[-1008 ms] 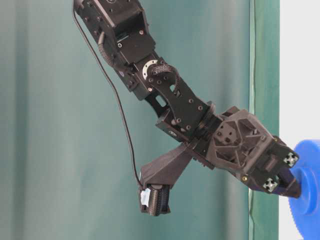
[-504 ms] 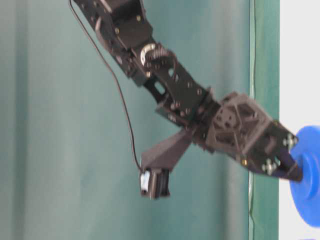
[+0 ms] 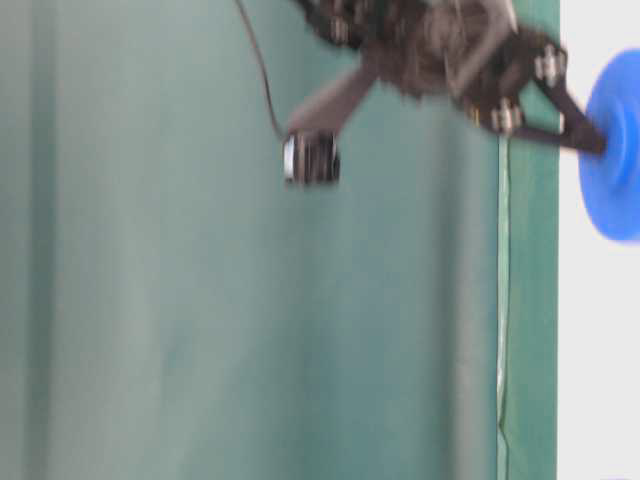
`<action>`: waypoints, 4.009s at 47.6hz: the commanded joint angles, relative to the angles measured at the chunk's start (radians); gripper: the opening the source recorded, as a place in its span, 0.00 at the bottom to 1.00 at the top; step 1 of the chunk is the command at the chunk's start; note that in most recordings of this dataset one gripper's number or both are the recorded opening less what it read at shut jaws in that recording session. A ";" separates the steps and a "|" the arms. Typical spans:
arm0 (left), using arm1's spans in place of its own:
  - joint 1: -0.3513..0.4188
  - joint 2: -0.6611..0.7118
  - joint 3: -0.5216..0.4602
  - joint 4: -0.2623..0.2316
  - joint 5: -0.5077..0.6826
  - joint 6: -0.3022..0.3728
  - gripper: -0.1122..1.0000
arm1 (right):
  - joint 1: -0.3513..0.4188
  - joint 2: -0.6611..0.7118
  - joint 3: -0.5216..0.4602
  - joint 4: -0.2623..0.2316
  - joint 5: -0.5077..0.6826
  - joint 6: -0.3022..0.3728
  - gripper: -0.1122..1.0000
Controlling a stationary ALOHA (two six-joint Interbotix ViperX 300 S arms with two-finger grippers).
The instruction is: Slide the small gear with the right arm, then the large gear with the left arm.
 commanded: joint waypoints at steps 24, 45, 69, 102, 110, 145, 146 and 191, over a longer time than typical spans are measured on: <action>0.002 0.008 -0.031 -0.003 -0.031 -0.002 0.10 | -0.006 -0.195 0.360 0.000 0.307 0.336 0.55; 0.002 0.008 -0.031 -0.003 -0.026 -0.002 0.11 | -0.006 -0.307 0.402 -0.003 0.428 0.436 0.55; 0.002 0.008 -0.031 -0.003 -0.014 -0.002 0.11 | -0.006 -0.334 0.367 -0.026 0.433 0.434 0.55; 0.002 0.026 -0.031 -0.003 -0.011 -0.002 0.11 | 0.011 -0.537 0.225 -0.301 0.460 0.428 0.55; 0.002 0.034 -0.031 -0.002 -0.012 -0.002 0.10 | 0.017 -0.586 0.173 -0.348 0.540 0.403 0.55; 0.002 0.044 -0.029 -0.002 0.031 -0.002 0.11 | 0.021 -0.673 0.112 -0.443 0.497 0.316 0.55; 0.003 0.051 -0.029 -0.003 0.040 -0.002 0.10 | 0.021 -0.675 0.115 -0.443 0.495 0.316 0.55; 0.067 0.321 -0.066 -0.008 0.291 -0.141 0.11 | 0.021 -0.669 0.124 -0.443 0.476 0.318 0.55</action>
